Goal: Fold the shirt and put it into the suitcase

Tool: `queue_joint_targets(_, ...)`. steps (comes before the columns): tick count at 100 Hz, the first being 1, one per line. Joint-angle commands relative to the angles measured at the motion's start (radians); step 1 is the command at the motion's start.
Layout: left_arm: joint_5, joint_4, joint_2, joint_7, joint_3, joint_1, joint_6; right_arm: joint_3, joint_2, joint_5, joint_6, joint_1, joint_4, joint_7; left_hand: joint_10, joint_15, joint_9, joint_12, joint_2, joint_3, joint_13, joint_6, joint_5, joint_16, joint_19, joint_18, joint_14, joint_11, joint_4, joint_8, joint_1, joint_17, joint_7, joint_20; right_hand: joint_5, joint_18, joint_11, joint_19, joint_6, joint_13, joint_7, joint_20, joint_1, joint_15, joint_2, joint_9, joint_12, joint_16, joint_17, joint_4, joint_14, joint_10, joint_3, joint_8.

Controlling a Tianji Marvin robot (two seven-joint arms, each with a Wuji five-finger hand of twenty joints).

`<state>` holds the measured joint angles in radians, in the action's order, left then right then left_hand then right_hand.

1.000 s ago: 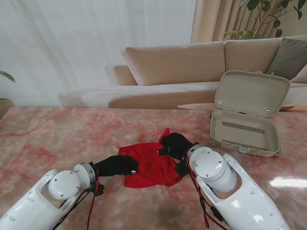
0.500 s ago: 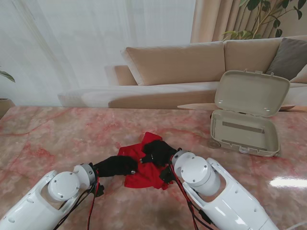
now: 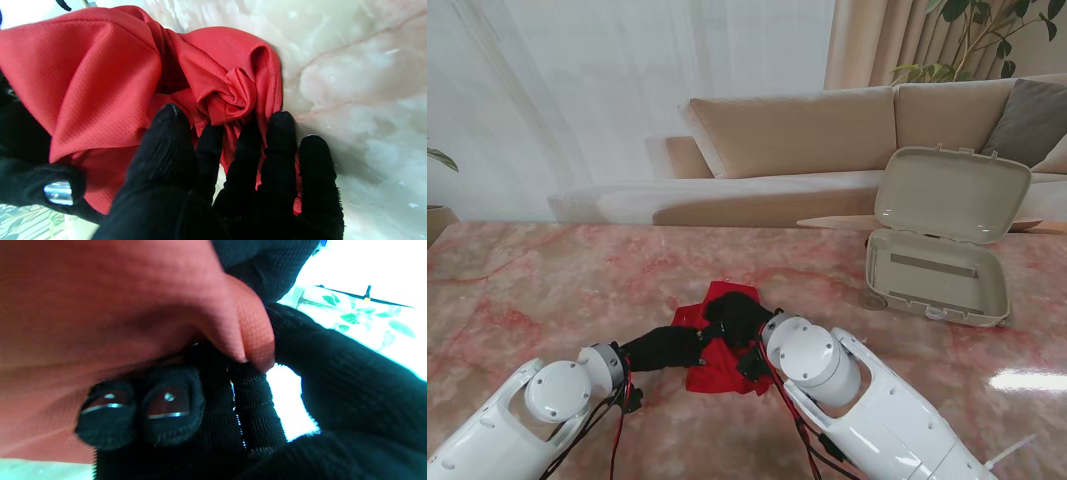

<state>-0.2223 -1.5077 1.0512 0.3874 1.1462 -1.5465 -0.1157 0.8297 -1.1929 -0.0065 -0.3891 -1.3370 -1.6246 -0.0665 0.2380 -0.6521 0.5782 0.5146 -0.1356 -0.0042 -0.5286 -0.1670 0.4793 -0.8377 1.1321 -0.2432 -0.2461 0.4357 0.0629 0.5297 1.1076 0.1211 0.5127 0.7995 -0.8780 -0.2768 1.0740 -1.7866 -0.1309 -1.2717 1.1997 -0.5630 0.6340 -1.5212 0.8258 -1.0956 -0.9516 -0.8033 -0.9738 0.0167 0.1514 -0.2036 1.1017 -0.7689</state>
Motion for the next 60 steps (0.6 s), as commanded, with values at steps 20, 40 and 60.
queue_joint_targets(20,-0.029,-0.017,-0.005,0.005,0.036,-0.061,0.014,-0.035,-0.012,0.020,0.028,0.017,0.051,-0.042,-0.009,0.110,-0.021,-0.007,0.029,-0.017,0.018,0.010,0.013,0.067,-0.113,-0.063,-0.080,-0.007,-0.017,-0.008,0.000,0.001,0.001,-0.062,0.003,0.022,0.033,-0.100,0.021,-0.041,0.032,-0.002,-0.005,0.017,-0.004,0.016,-0.006,0.012,0.031,-0.022,-0.096,-0.104,0.010,-0.015)
queue_joint_targets(40,-0.046,-0.054,-0.003,-0.011,0.077,-0.098,0.027,-0.055,-0.014,0.025,0.036,0.031,0.086,-0.053,-0.010,0.108,-0.012,-0.006,0.022,-0.017,0.011,0.010,0.022,0.066,-0.111,-0.062,-0.078,-0.004,-0.015,-0.005,0.004,0.006,0.009,-0.061,0.008,-0.019,0.010,-0.040,0.033,-0.038,0.025,-0.019,0.007,0.120,-0.020,0.033,0.010,0.054,0.083,0.002,-0.038,-0.095,-0.020,0.007)
queue_joint_targets(60,-0.065,-0.096,0.001,-0.033,0.122,-0.136,0.045,-0.074,-0.015,0.023,0.047,0.045,0.108,-0.061,-0.011,0.105,-0.006,-0.005,0.019,-0.017,0.005,0.012,0.027,0.065,-0.110,-0.061,-0.077,-0.001,-0.015,-0.005,0.007,0.010,0.014,-0.062,0.013,-0.077,-0.036,0.075,0.058,-0.006,0.010,-0.010,0.015,0.305,-0.037,0.049,0.048,0.125,0.151,0.034,0.031,-0.069,-0.054,0.031)
